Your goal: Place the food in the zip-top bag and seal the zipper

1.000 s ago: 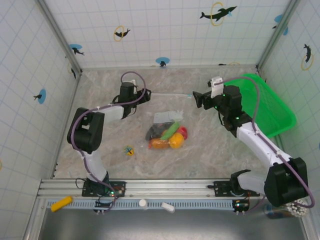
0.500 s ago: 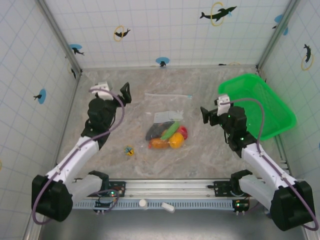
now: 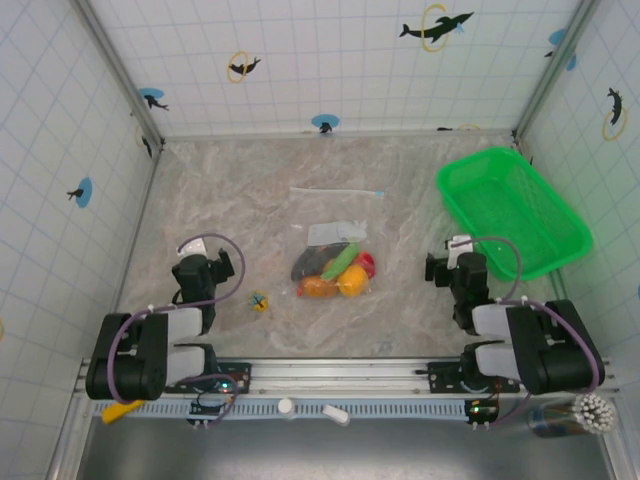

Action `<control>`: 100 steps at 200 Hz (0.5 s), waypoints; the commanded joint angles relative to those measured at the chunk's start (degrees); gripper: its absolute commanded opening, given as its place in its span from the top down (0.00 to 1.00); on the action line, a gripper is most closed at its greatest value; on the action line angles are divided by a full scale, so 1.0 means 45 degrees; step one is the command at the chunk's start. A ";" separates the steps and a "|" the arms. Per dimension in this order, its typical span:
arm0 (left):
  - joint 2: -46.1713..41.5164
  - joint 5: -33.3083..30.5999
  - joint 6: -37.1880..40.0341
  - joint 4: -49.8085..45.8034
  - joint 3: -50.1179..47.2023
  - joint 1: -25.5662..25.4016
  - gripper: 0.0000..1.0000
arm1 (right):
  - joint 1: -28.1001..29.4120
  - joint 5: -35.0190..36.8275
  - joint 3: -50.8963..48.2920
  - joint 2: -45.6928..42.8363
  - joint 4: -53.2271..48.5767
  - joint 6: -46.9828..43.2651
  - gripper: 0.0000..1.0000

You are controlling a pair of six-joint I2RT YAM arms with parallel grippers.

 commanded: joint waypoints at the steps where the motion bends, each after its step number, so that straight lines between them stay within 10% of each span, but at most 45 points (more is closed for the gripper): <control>1: 0.0801 0.0787 0.0416 0.3028 -0.0402 0.0386 0.02 | -0.0422 -0.0268 -0.0541 0.1126 0.3445 -0.0300 0.00; 41: 0.2259 0.2003 0.0839 0.6890 -0.1598 0.0988 0.03 | -0.2059 -0.2106 -0.1921 0.3061 0.8387 0.1421 0.00; 57: 0.3395 0.2058 0.0937 0.9480 -0.2202 0.0971 0.02 | -0.2691 -0.3697 -0.1093 0.2500 0.5679 0.1321 0.00; 73: 0.3025 0.1964 0.1101 0.5791 -0.0803 0.0835 0.03 | -0.2616 -0.3536 -0.1381 0.3004 0.7131 0.1399 0.00; 100: 0.3081 0.2142 0.0990 0.6134 -0.0877 0.0969 0.02 | -0.2237 -0.2720 -0.1089 0.2707 0.6005 0.1226 0.00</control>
